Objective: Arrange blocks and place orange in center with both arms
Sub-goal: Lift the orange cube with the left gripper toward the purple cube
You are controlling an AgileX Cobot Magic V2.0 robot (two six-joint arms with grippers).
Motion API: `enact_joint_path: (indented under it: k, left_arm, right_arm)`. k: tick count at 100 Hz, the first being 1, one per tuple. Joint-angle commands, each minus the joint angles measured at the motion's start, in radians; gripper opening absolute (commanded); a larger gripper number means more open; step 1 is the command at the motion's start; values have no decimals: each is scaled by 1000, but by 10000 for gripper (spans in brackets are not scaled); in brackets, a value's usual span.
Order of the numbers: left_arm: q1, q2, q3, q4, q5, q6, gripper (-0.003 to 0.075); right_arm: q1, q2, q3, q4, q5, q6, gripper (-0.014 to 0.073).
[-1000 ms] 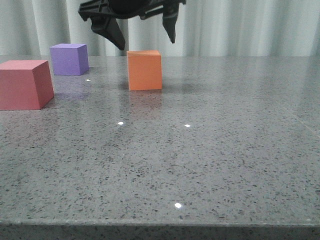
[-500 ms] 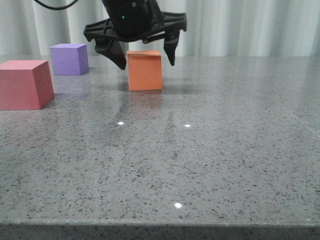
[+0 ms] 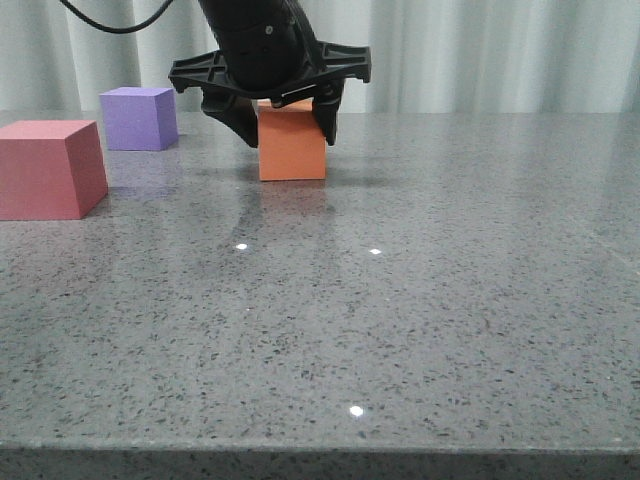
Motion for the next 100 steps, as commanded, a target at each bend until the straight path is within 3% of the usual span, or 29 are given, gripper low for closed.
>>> enact_joint_path:
  k: [1,29,64,85,100]
  left_arm:
    - [-3,-57,-30,15,-49,-9,412]
    - [-3,-116,-30,18,-4,-9,395]
    - [6,-316,-4,10,38,202,395]
    - [80,-436,115,-26,14,307,395]
    - [196,-494,207,-166,-49,441,395]
  right_arm:
    - [-6,2,-24,-18,-76,-9,-69]
    - [-6,2,-24,-18,-76,-9,-69]
    - [-6,2,-24,-18,-76,-9,-69]
    - [-6,2,-24,-18,-76,-9,-69]
    - [-6,2,-24,-18,-76,-9,-69]
